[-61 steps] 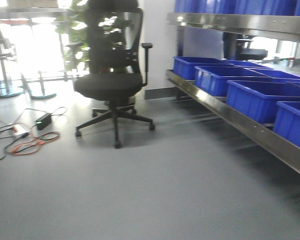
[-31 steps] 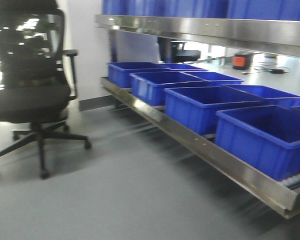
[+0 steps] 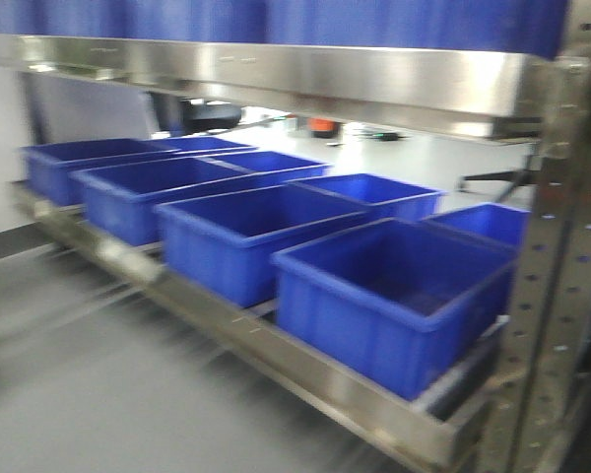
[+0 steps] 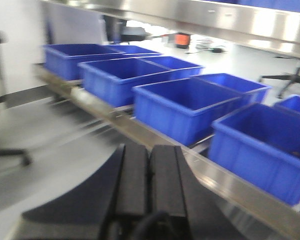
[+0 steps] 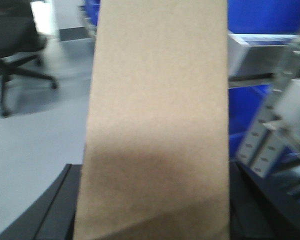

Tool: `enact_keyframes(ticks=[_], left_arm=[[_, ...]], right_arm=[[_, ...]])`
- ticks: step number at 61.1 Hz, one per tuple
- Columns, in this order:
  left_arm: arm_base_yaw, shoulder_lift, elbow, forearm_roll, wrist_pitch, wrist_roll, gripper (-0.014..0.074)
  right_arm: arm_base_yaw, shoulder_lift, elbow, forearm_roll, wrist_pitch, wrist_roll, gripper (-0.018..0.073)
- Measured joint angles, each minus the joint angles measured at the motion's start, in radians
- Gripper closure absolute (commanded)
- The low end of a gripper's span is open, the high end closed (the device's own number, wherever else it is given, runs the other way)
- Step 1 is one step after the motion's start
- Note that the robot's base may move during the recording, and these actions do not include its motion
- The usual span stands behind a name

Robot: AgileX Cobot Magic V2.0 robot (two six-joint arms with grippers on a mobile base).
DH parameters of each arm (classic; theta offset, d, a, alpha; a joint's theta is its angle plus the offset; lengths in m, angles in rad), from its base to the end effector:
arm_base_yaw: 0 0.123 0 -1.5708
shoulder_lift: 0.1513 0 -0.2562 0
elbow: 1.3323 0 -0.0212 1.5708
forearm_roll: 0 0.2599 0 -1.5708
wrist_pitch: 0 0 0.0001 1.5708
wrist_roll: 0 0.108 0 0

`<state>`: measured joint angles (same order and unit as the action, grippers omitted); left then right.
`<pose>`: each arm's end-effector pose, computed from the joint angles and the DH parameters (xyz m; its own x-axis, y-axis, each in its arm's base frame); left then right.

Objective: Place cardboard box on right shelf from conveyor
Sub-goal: 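Drive toward the steel shelf with blue bins, box held in right gripper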

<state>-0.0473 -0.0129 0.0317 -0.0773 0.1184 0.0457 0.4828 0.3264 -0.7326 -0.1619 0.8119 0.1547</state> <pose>0.1118 -0.0063 0.1918 -0.0513 -0.0287 -0.9983 0.0548 0.9980 -0.0315 0.0886 0.0322 0.3495 -0.2871 -0.1025 -0.9524 -0.3505 0.9365 0.0048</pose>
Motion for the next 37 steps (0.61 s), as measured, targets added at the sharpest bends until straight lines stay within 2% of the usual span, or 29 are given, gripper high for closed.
enact_keyframes(ticks=[37], left_arm=[[0.0, 0.0, 0.0, 0.0, 0.0, 0.0, 0.0713]], right_arm=[[0.0, 0.0, 0.0, 0.0, 0.0, 0.0, 0.0419]])
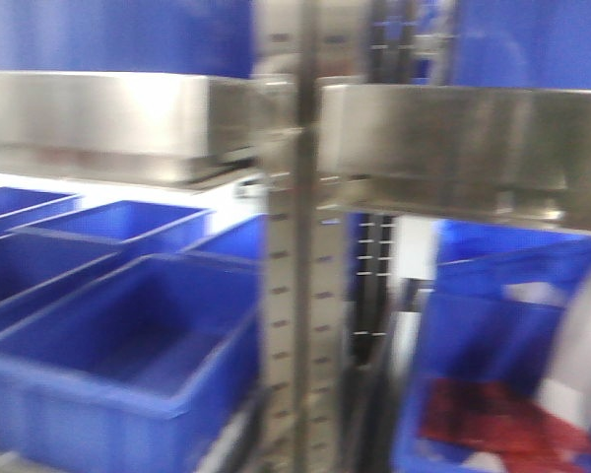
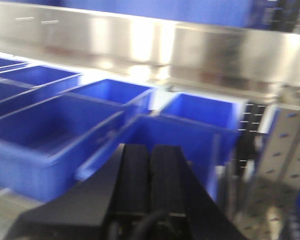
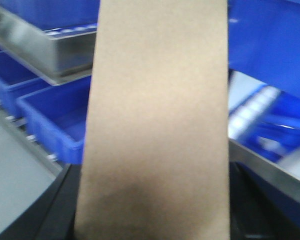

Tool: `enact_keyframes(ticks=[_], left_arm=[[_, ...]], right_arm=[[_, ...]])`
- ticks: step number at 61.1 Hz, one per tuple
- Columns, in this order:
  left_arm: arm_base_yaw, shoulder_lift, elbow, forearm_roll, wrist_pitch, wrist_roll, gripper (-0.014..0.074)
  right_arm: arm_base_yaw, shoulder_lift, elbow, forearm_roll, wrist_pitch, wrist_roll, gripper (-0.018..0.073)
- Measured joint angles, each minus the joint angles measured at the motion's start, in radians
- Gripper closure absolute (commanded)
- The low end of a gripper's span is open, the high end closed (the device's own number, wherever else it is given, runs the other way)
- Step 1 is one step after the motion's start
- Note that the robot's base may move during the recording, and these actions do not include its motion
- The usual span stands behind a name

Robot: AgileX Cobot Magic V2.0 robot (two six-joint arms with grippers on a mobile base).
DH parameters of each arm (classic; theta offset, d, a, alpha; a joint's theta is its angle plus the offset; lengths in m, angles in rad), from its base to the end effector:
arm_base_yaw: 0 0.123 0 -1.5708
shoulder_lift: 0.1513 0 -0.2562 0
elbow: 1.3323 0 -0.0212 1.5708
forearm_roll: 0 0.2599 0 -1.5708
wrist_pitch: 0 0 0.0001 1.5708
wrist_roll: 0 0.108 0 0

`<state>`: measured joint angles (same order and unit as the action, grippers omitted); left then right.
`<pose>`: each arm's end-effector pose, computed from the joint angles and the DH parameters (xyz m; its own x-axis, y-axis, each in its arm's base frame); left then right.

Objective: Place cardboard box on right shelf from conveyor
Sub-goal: 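Drive toward the steel shelf with blue bins, box held in right gripper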

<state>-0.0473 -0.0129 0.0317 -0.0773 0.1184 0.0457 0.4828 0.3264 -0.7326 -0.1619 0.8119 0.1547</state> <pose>0.1118 -0.0063 0.1918 -0.0513 -0.0287 -0.9983 0.0548 0.9980 -0.0315 0.0886 0.0322 0.3495 -0.2871 -0.1025 -0.9524 -0.3505 0.9365 0.0048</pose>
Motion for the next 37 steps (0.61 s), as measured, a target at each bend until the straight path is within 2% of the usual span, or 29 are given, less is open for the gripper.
enact_keyframes(ticks=[37], left_arm=[[0.0, 0.0, 0.0, 0.0, 0.0, 0.0, 0.0712]], right_arm=[[0.0, 0.0, 0.0, 0.0, 0.0, 0.0, 0.0419]])
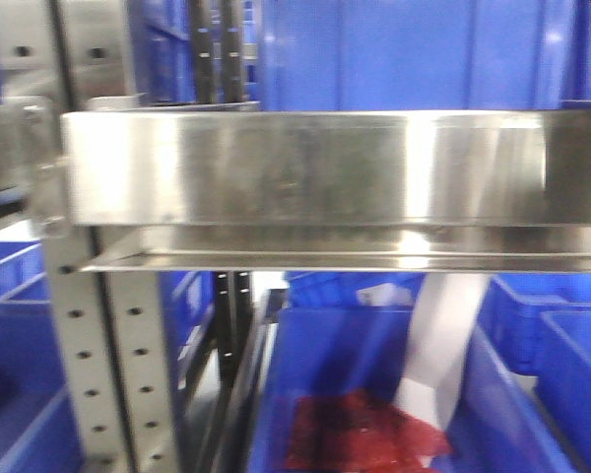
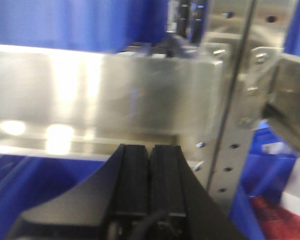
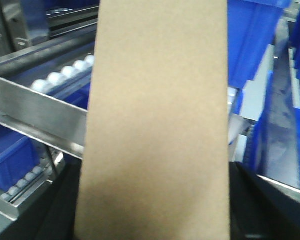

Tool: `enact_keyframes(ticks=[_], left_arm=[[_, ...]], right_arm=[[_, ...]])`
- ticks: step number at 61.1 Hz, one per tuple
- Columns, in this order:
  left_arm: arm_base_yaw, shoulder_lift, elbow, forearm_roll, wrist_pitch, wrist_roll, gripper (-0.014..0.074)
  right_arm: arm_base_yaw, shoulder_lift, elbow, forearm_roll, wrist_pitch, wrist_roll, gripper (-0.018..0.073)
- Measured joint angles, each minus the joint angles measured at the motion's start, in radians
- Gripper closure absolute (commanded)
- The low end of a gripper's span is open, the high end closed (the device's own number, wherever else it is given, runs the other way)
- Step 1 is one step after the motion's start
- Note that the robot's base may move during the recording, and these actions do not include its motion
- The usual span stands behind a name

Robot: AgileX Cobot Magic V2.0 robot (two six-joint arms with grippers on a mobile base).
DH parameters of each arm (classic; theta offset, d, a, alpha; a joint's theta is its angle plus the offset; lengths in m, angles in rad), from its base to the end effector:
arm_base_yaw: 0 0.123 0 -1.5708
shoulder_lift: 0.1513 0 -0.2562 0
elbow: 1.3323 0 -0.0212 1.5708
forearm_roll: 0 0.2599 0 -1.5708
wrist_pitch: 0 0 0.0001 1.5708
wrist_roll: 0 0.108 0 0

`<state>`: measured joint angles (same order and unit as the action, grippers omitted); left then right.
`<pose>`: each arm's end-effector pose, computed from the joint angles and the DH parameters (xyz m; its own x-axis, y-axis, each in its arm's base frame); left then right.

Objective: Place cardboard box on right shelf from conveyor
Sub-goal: 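Drive toward the steel shelf with blue bins, box held in right gripper, then raise the right gripper and move the box over the roller shelf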

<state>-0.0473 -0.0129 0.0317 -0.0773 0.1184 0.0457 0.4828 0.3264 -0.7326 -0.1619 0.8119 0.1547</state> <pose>0.1118 -0.0063 0.1918 -0.0513 -0.0287 -0.9983 0.0548 0.9980 -0.0315 0.0886 0.0322 0.3495 -0.2871 -0.1025 -0.9524 -0.3505 0.9365 0.0048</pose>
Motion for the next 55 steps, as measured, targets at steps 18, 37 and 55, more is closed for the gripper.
enact_keyframes(ticks=[18, 37, 55], left_arm=[[0.0, 0.0, 0.0, 0.0, 0.0, 0.0, 0.0713], [0.0, 0.0, 0.0, 0.0, 0.0, 0.0, 0.0713], [0.0, 0.0, 0.0, 0.0, 0.0, 0.0, 0.0713]], right_arm=[[0.0, 0.0, 0.0, 0.0, 0.0, 0.0, 0.0419], [0.0, 0.0, 0.0, 0.0, 0.0, 0.0, 0.0419], [0.0, 0.0, 0.0, 0.0, 0.0, 0.0, 0.0419]])
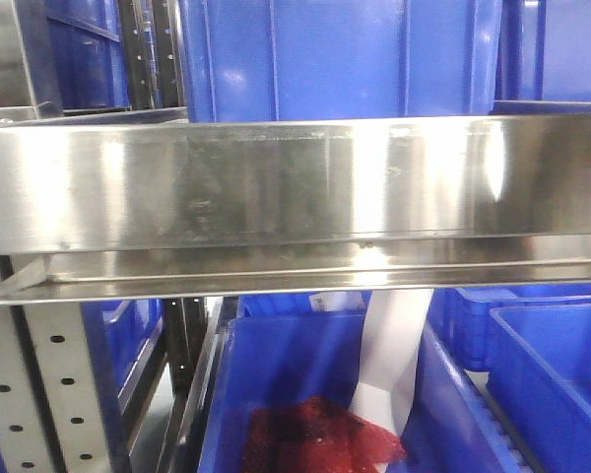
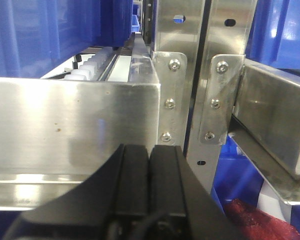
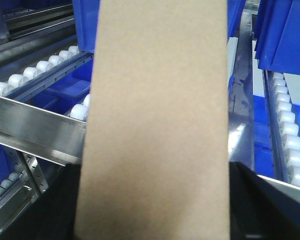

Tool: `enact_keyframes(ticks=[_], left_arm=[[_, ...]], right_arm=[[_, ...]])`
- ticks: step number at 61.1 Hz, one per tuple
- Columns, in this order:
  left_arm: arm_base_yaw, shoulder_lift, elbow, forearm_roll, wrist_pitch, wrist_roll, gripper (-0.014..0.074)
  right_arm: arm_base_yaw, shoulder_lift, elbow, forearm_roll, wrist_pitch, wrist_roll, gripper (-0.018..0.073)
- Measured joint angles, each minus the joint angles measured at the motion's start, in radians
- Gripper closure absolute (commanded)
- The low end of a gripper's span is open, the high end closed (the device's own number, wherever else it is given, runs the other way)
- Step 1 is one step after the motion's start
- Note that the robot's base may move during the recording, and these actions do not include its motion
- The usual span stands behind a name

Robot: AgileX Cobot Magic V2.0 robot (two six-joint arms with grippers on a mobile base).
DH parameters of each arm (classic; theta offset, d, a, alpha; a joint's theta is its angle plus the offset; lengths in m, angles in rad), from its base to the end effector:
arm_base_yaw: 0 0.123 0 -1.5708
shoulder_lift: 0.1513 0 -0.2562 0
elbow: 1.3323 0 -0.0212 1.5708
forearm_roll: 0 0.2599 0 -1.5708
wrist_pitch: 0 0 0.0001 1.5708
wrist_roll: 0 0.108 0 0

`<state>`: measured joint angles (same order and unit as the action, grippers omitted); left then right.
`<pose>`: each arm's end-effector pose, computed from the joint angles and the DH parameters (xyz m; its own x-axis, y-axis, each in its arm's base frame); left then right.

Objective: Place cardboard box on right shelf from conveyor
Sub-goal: 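Raise the right gripper and move the box over the roller shelf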

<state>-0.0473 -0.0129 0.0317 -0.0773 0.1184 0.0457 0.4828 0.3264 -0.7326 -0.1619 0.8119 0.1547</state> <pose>0.1118 -0.0063 0.1918 -0.0513 -0.0287 -0.9983 0.0548 0.9980 -0.0315 0.0886 0.0322 0.3495 -0.2871 -0.1025 -0.9524 -0.3505 0.9365 0.0048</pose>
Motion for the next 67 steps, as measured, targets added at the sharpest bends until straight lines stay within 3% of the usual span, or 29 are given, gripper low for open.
enact_keyframes(ticks=[31, 53, 62, 67], left_arm=[[0.0, 0.0, 0.0, 0.0, 0.0, 0.0, 0.0713], [0.0, 0.0, 0.0, 0.0, 0.0, 0.0, 0.0713], [0.0, 0.0, 0.0, 0.0, 0.0, 0.0, 0.0713], [0.0, 0.0, 0.0, 0.0, 0.0, 0.0, 0.0713]], right_arm=[[0.0, 0.0, 0.0, 0.0, 0.0, 0.0, 0.0419], [0.0, 0.007, 0.0, 0.016, -0.082, -0.002, 0.0419], [0.0, 0.079, -0.043, 0.016, -0.113, -0.091, 0.0419], [0.0, 0.151, -0.098, 0.016, -0.118, -0.211, 0.0419]])
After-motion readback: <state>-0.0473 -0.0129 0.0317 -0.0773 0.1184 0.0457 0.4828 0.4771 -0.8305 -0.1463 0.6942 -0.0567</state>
